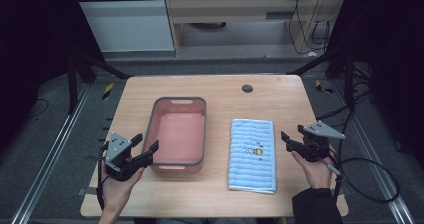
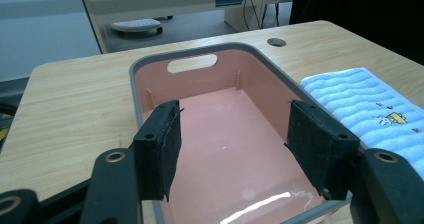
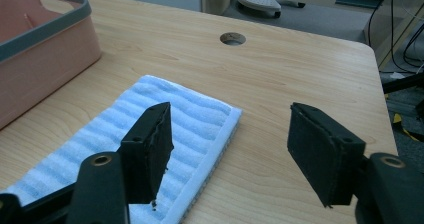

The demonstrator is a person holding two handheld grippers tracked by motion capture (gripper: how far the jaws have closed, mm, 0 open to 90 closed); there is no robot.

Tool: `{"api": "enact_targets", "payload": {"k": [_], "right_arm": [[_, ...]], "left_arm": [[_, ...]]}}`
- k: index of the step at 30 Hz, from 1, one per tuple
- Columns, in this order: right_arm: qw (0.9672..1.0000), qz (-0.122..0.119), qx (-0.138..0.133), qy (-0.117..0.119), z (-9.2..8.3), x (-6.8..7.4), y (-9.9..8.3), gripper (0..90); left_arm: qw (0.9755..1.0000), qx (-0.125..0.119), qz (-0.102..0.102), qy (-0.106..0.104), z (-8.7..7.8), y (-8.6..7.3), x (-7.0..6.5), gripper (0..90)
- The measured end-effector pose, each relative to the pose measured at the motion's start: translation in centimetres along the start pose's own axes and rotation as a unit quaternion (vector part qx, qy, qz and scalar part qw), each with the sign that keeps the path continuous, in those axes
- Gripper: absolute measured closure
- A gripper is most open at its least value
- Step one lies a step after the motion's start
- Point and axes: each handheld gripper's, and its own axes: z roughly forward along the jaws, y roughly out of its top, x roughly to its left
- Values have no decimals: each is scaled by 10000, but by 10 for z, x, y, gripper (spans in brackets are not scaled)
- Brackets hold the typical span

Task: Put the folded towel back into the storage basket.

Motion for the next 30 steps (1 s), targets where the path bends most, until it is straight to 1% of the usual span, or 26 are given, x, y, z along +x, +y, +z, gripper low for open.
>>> {"api": "enact_targets", "payload": {"k": [4, 7, 8, 10, 12, 13, 17, 19, 23, 24, 25, 26, 27, 29, 30], "right_arm": [[10000, -40, -5, 34, 0, 1, 2, 370], [10000, -27, -40, 48, -2, 1, 5, 378], [9999, 28, -86, 125, -3, 0, 7, 384], [9998, 37, -99, 139, -3, -1, 9, 388], [9998, 44, -101, 159, -3, 0, 11, 391], [9998, 40, -99, 160, -3, 0, 12, 395], [9998, 7, -87, 168, -3, -1, 14, 425], [9997, 37, -90, 204, -2, -1, 16, 437], [9997, 27, -75, 215, 2, 0, 20, 454], [9997, 27, -75, 215, 2, 0, 20, 454], [9997, 47, -69, 249, 3, 1, 22, 460], [9997, 10, -76, 224, 4, 0, 22, 463], [9997, 37, -70, 231, 5, 0, 23, 466], [9997, 40, -72, 232, 5, 0, 23, 469], [9997, 35, -79, 226, 6, -1, 24, 471]], "left_arm": [[9999, 35, 74, -79, 5, 2, -8, 383], [9999, 26, 68, -89, 6, 3, -11, 383], [9999, 4, 55, -105, 7, 5, -13, 383], [9999, -46, 56, -148, 8, 9, -17, 385], [9997, -106, 71, -223, 10, 13, -24, 387], [9995, -112, 119, -287, 14, 16, -30, 386], [9990, -140, 147, -390, 22, 19, -44, 384], [9988, -134, 172, -437, 26, 20, -49, 384], [9983, -152, 160, -532, 33, 24, -60, 385], [9983, -152, 160, -532, 33, 24, -60, 386], [9982, -152, 178, -556, 34, 24, -63, 386], [9978, -148, 199, -621, 39, 25, -69, 386], [9978, -148, 199, -621, 39, 25, -69, 386], [9975, -91, 268, -643, 42, 25, -74, 386], [9972, -97, 284, -688, 45, 25, -77, 386]]}}
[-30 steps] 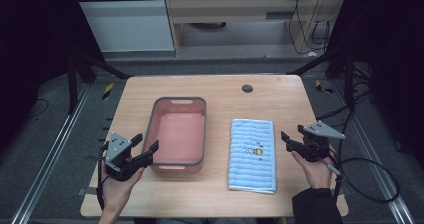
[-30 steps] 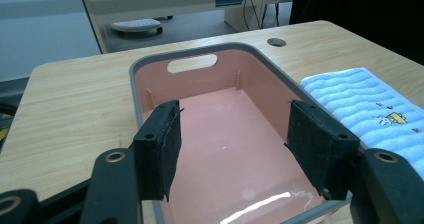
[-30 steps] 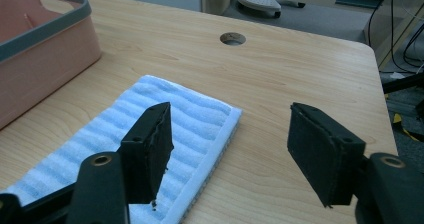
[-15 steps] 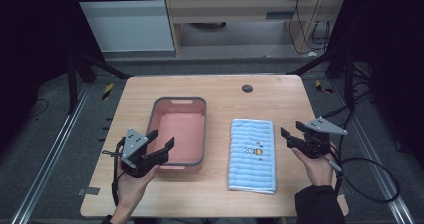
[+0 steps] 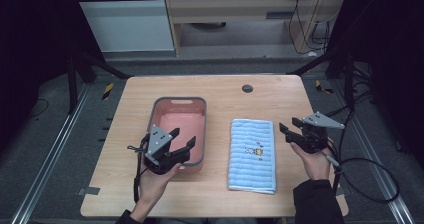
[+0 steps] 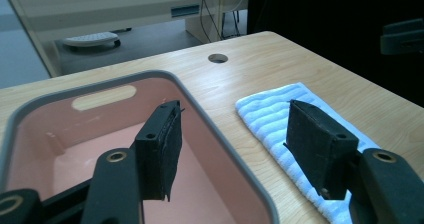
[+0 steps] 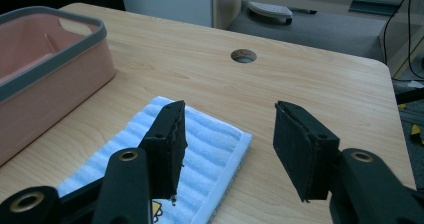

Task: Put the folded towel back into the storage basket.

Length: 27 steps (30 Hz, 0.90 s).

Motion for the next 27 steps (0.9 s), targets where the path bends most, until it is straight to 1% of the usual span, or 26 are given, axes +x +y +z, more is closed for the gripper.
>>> {"api": "enact_targets", "payload": {"k": [2, 3, 6, 7, 9, 13, 14, 15, 16, 17, 19, 23, 24, 25, 26, 27], "right_arm": [[10000, 31, -14, 13, 0, -1, 1, 476], [10000, 49, -38, 30, 1, -1, 2, 479], [9999, 90, -42, 36, 1, -3, 4, 485], [10000, 78, -46, 27, 1, -4, 5, 487], [9999, 92, -58, 30, 2, -5, 6, 492], [9999, 156, -36, 56, 7, -7, 7, 509], [9999, 151, -24, 62, 8, -7, 8, 516], [9999, 141, -28, 65, 10, -7, 8, 521], [9999, 138, -15, 74, 12, -7, 8, 524], [9999, 138, -15, 74, 12, -7, 8, 524], [9999, 81, 12, 86, 16, -7, 8, 528], [9999, 125, 47, 98, 21, -8, 8, 537], [9999, 123, 63, 88, 22, -9, 8, 540], [9999, 121, 74, 77, 24, -10, 8, 542], [9999, 121, 74, 77, 24, -10, 8, 542], [9998, 110, 118, 77, 27, -11, 7, 544]], "left_arm": [[10000, 10, 0, -50, 5, 0, -5, 387], [9999, 29, 3, -97, 9, -1, -9, 386], [9999, 43, 6, -130, 14, -2, -14, 387], [9998, 69, 37, -163, 18, -2, -18, 387], [9998, 74, 77, -178, 21, -1, -23, 388], [9995, 102, 121, -270, 29, -2, -34, 388], [9994, 116, 140, -291, 31, -3, -37, 388], [9994, 116, 140, -291, 31, -3, -37, 388], [9992, 140, 150, -352, 35, -4, -42, 389], [9992, 140, 150, -352, 35, -4, -42, 389], [9988, 201, 195, -413, 41, -7, -50, 392], [9983, 241, 228, -479, 47, -10, -55, 404], [9979, 284, 232, -533, 51, -12, -59, 406], [9979, 284, 232, -533, 51, -12, -59, 409], [9977, 300, 251, -546, 53, -13, -61, 409], [9974, 341, 261, -570, 56, -16, -64, 415]]}}
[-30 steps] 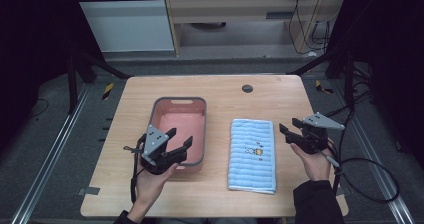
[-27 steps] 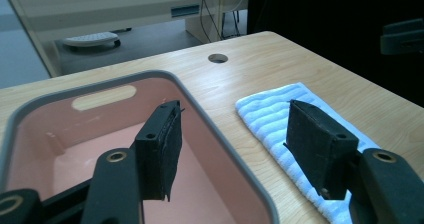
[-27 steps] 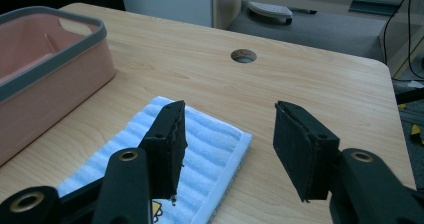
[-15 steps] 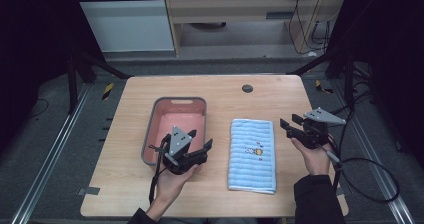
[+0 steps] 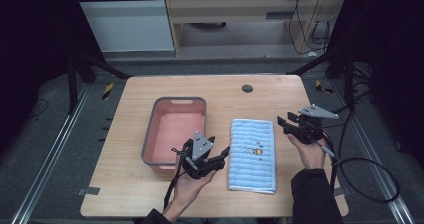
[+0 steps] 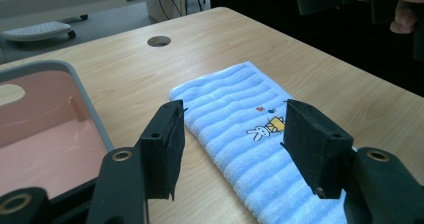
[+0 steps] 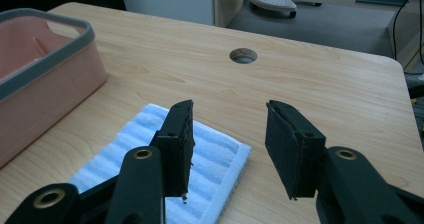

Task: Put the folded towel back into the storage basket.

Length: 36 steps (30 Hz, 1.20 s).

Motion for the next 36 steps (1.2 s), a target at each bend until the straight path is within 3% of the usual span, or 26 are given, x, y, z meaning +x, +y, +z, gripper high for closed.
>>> {"api": "enact_targets", "payload": {"k": [19, 36], "right_arm": [[9995, -25, 295, -66, 28, -7, -7, 549], [9977, -25, 680, 9, 58, -9, -29, 555]], "left_arm": [[9994, 318, 11, -156, 25, -28, -17, 453], [9972, 712, 101, -205, 44, -59, -28, 485]]}}
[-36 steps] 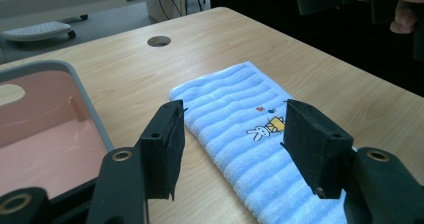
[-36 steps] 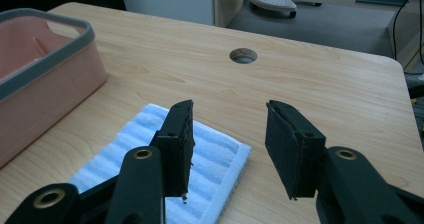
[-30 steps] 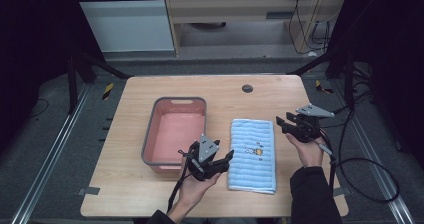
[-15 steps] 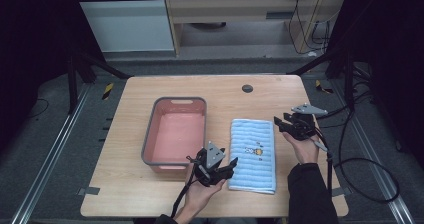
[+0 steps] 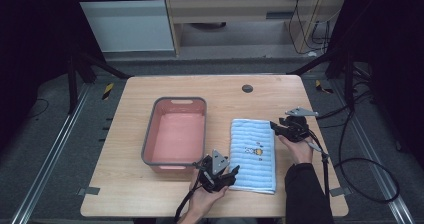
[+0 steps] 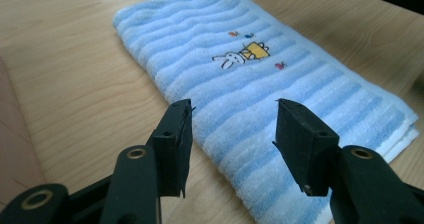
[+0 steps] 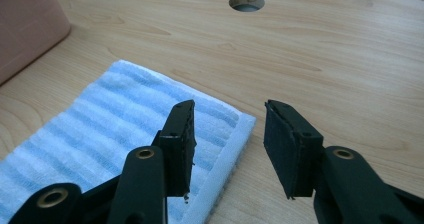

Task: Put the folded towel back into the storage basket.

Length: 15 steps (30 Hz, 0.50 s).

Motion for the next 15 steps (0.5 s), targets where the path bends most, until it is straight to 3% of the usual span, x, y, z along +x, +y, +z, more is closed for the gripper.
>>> {"api": "enact_targets", "payload": {"k": [15], "right_arm": [[9993, -62, 366, 3, 26, 4, -11, 556]], "left_arm": [[9994, 311, -121, -12, 12, -16, 3, 517]]}}
